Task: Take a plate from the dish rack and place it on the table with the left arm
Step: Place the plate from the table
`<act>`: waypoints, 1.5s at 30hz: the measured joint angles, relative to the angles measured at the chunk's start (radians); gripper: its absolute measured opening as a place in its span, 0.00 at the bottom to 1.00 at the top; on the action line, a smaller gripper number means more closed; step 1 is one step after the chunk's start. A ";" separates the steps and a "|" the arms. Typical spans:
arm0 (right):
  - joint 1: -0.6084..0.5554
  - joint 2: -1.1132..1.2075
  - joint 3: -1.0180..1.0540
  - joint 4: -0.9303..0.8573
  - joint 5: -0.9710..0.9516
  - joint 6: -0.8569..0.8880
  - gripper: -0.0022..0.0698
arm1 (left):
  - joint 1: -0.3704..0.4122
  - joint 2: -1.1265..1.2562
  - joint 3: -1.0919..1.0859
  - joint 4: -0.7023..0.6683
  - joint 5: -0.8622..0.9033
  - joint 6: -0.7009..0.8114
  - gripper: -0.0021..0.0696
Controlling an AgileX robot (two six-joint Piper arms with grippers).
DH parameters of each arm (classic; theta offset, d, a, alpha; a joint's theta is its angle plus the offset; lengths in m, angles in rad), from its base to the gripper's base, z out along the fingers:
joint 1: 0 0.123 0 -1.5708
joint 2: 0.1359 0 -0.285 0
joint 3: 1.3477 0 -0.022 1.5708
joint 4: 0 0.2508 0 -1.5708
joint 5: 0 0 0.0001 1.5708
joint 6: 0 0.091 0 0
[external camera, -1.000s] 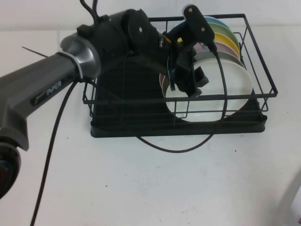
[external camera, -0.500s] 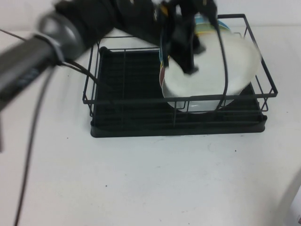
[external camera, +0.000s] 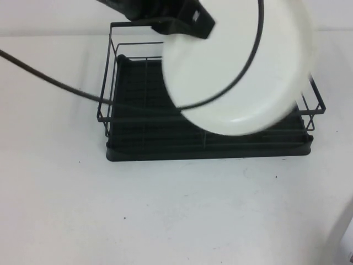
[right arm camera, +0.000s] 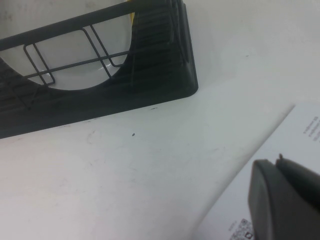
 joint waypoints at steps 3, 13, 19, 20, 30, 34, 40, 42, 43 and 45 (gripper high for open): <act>0.000 0.000 0.000 0.000 0.000 0.000 0.00 | 0.037 0.005 0.050 -0.192 0.010 0.028 0.15; 0.000 0.000 0.000 0.000 0.000 0.000 0.00 | 0.041 -0.008 0.536 -0.515 -0.008 0.193 0.15; 0.000 0.000 0.000 0.000 0.000 0.000 0.00 | 0.041 -0.039 0.810 -0.505 -0.094 0.299 0.15; 0.000 0.000 0.000 0.000 0.000 0.000 0.00 | 0.041 -0.041 0.844 -0.501 -0.126 0.308 0.15; 0.000 0.000 0.000 0.000 0.000 0.000 0.00 | 0.041 -0.041 1.027 -0.443 -0.473 0.341 0.15; 0.000 0.000 0.000 0.000 0.000 0.000 0.00 | 0.041 -0.037 1.034 -0.397 -0.559 0.343 0.15; 0.000 0.000 0.000 0.000 0.000 0.000 0.00 | 0.041 0.001 1.034 -0.366 -0.640 0.339 0.25; 0.000 0.000 0.000 0.000 0.000 0.000 0.00 | 0.041 0.017 1.034 -0.319 -0.684 0.332 0.36; 0.000 0.000 0.000 0.000 0.000 0.000 0.00 | 0.041 0.024 1.034 -0.297 -0.703 0.329 0.41; 0.000 0.000 0.000 0.000 0.000 0.000 0.00 | 0.041 0.035 1.036 -0.242 -0.747 0.308 0.50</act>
